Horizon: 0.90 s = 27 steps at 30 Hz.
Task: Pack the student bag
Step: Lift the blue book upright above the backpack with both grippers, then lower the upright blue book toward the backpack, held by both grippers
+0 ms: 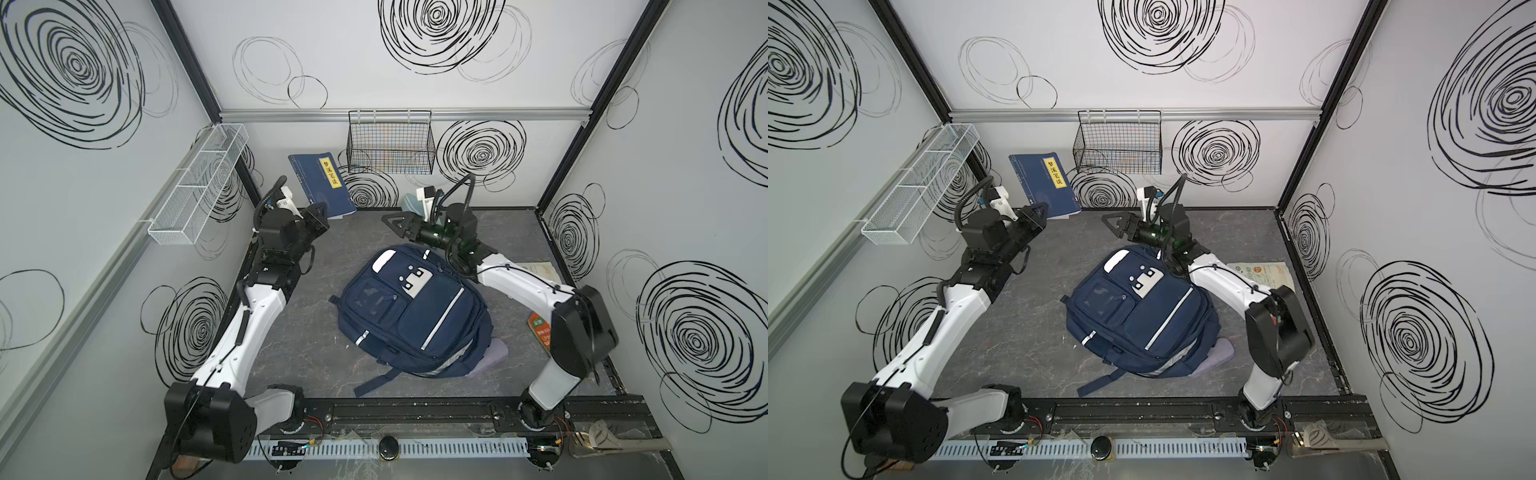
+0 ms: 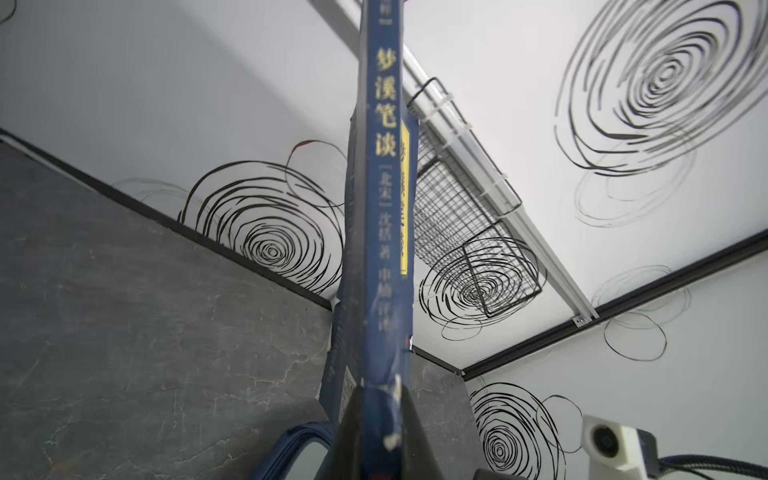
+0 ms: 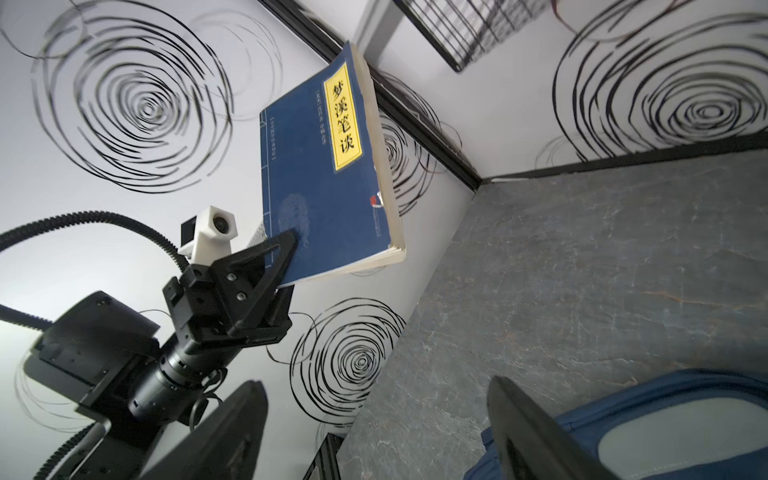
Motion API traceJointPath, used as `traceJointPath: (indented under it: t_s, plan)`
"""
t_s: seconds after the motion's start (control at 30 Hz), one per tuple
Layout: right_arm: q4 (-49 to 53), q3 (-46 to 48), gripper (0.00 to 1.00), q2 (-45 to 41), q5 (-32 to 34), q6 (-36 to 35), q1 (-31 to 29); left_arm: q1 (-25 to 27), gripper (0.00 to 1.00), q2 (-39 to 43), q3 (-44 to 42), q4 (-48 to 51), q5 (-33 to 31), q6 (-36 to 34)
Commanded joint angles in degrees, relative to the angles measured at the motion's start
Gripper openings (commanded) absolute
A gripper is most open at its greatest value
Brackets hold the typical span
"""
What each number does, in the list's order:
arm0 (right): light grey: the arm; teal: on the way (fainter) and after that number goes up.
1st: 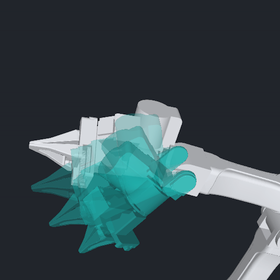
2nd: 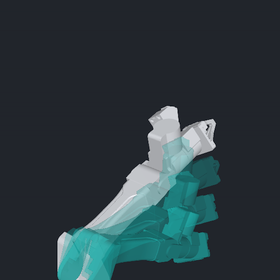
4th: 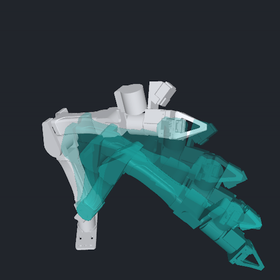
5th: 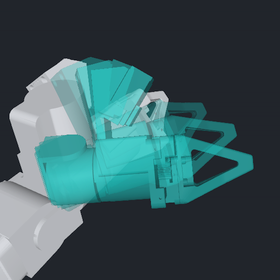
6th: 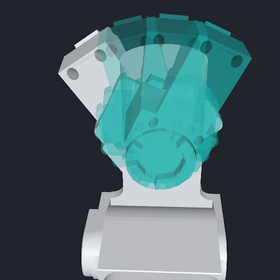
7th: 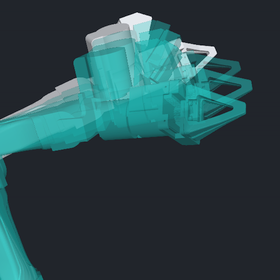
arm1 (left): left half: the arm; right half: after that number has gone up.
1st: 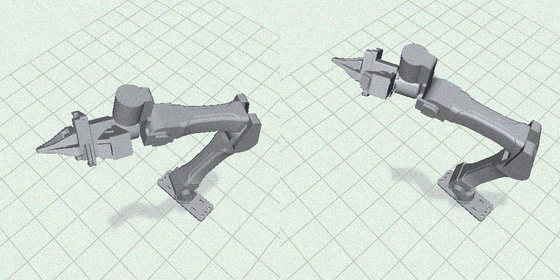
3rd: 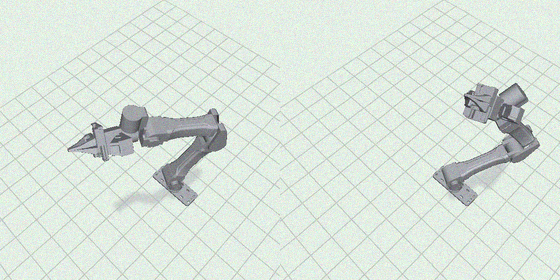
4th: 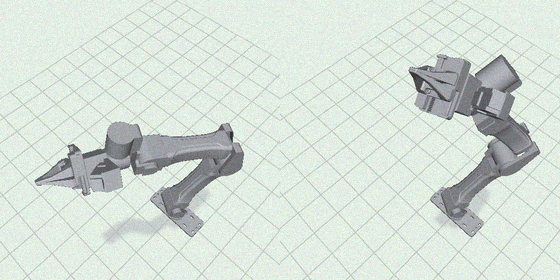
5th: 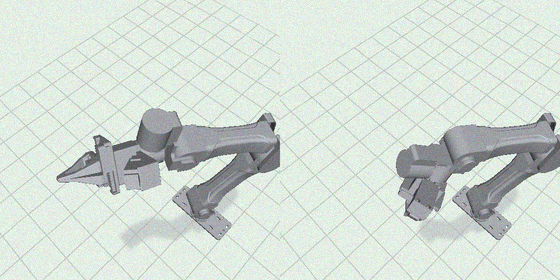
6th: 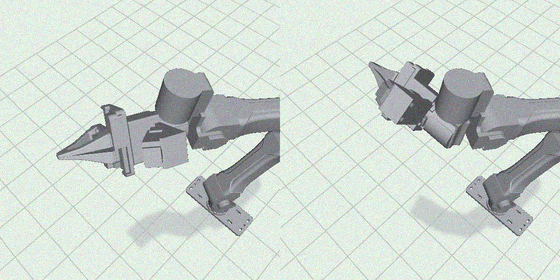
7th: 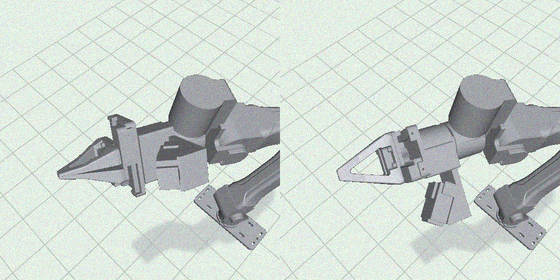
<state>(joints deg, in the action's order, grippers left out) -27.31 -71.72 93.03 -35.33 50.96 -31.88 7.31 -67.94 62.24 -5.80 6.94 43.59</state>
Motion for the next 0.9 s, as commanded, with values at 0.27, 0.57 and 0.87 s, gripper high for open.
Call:
traceJointPath:
  t_s: [0.27, 0.57, 0.87]
  plan:
    - [-27.11, 17.43, 1.0, -23.0, 10.08, 4.16, 0.06, 16.75, 0.0, 10.89, -2.0, -27.28, -7.23, -10.2]
    - [-41.64, 26.06, 1.0, -31.48, 11.99, 4.64, -0.96, 26.99, 0.0, 10.81, -6.5, -51.21, 0.87, -9.66]
    - [-53.37, 30.23, 1.0, -34.87, 13.78, -4.29, -9.02, 42.16, 0.0, 6.72, -7.45, -65.08, -0.17, -18.45]
